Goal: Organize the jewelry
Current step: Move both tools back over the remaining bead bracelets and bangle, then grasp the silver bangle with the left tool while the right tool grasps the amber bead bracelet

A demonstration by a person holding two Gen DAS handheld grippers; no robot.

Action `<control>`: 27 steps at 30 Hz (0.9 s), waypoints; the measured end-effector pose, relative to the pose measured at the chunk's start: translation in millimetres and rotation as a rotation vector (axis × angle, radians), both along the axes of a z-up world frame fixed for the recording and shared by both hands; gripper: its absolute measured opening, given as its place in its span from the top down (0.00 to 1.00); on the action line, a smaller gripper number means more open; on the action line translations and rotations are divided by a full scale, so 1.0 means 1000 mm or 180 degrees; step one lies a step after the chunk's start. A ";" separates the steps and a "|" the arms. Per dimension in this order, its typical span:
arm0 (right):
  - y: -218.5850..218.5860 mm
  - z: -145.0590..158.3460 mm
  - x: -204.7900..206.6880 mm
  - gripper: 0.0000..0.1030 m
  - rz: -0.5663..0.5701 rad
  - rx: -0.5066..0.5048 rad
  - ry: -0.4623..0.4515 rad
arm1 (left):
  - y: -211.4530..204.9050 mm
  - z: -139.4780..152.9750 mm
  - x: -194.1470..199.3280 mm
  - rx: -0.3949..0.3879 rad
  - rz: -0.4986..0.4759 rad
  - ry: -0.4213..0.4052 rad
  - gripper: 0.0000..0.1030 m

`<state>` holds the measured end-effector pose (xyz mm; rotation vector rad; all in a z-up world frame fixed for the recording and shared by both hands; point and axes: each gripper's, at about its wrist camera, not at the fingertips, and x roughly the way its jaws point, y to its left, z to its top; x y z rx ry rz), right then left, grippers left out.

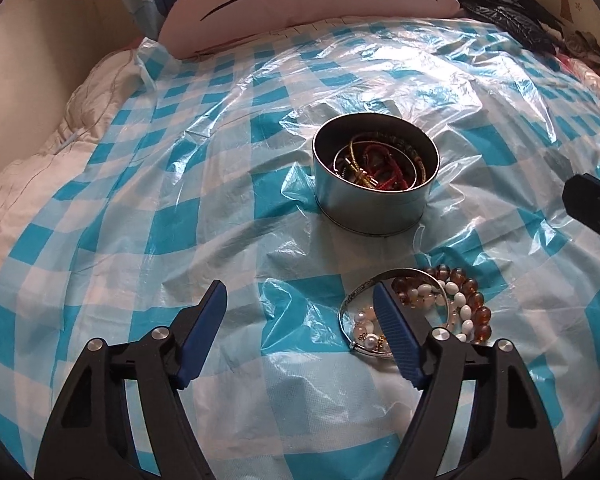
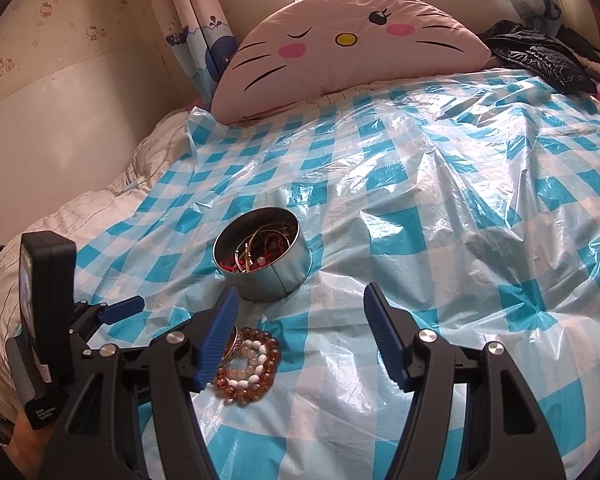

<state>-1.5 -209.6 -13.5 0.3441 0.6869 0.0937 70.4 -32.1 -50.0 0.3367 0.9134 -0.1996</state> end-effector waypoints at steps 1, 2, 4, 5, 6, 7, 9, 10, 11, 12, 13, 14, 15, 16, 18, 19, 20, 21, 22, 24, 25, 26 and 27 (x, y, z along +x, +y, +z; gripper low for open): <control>0.000 0.000 0.000 0.39 0.0005 0.0003 0.0001 | -0.002 -0.002 0.003 0.0031 -0.0042 0.0028 0.33; 0.000 0.000 0.000 0.39 0.0013 0.0005 0.0004 | -0.004 -0.004 0.005 0.0058 -0.0092 0.0060 0.33; 0.000 0.000 0.001 0.39 0.0026 0.0009 0.0009 | -0.009 -0.009 0.009 0.0130 -0.0193 0.0131 0.34; 0.000 0.000 0.001 0.38 0.0032 0.0011 0.0008 | -0.012 -0.012 0.011 0.0175 -0.0241 0.0161 0.34; 0.000 0.000 0.001 0.38 0.0035 0.0011 0.0008 | -0.015 -0.015 0.012 0.0215 -0.0295 0.0197 0.36; 0.000 0.000 0.001 0.37 0.0034 0.0012 0.0008 | -0.016 -0.017 0.013 0.0256 -0.0330 0.0203 0.38; 0.000 0.000 0.001 0.37 0.0026 0.0016 0.0007 | -0.017 -0.019 0.015 0.0347 -0.0294 0.0164 0.45; 0.000 0.000 0.001 0.37 0.0025 0.0021 0.0005 | -0.013 -0.019 0.018 0.0330 -0.0208 0.0157 0.50; 0.000 0.000 0.001 0.37 0.0023 0.0025 0.0003 | -0.007 -0.018 0.021 0.0256 -0.0109 0.0172 0.52; -0.001 0.000 0.002 0.37 0.0021 0.0031 0.0000 | -0.001 -0.018 0.023 0.0159 -0.0013 0.0201 0.55; -0.001 0.000 0.002 0.37 0.0020 0.0034 -0.0002 | 0.004 -0.018 0.025 0.0084 0.0037 0.0227 0.57; -0.001 0.000 0.002 0.37 0.0025 0.0033 0.0001 | 0.006 -0.018 0.025 0.0049 0.0039 0.0229 0.59; -0.001 0.001 0.002 0.37 0.0032 0.0034 0.0003 | 0.004 -0.017 0.024 0.0055 0.0002 0.0216 0.60; 0.000 0.001 0.002 0.37 0.0037 0.0032 0.0004 | 0.002 -0.017 0.023 0.0077 -0.0049 0.0206 0.61; -0.001 0.001 0.002 0.37 0.0046 0.0034 0.0002 | -0.005 -0.020 0.021 0.0125 -0.0175 0.0235 0.66; -0.001 0.001 0.002 0.37 0.0045 0.0036 0.0002 | -0.010 -0.023 0.020 0.0177 -0.0224 0.0243 0.70; -0.001 0.001 0.002 0.37 0.0044 0.0042 0.0002 | -0.014 -0.025 0.019 0.0219 -0.0276 0.0244 0.73; -0.001 0.001 0.002 0.37 0.0040 0.0045 0.0002 | -0.018 -0.026 0.018 0.0227 -0.0327 0.0259 0.83; -0.001 0.001 0.002 0.37 0.0034 0.0050 0.0002 | -0.021 -0.027 0.016 0.0211 -0.0364 0.0277 0.90; -0.002 0.001 0.002 0.37 0.0026 0.0060 0.0005 | -0.026 -0.028 0.012 0.0271 -0.0407 0.0232 0.93; -0.002 0.001 0.002 0.37 0.0025 0.0063 0.0009 | -0.025 -0.028 0.011 0.0273 -0.0400 0.0229 0.95; -0.002 0.000 0.002 0.37 0.0026 0.0063 0.0015 | -0.023 -0.027 0.011 0.0246 -0.0362 0.0232 0.95; -0.001 0.000 0.002 0.37 0.0031 0.0059 0.0025 | -0.019 -0.025 0.012 0.0196 -0.0292 0.0230 0.96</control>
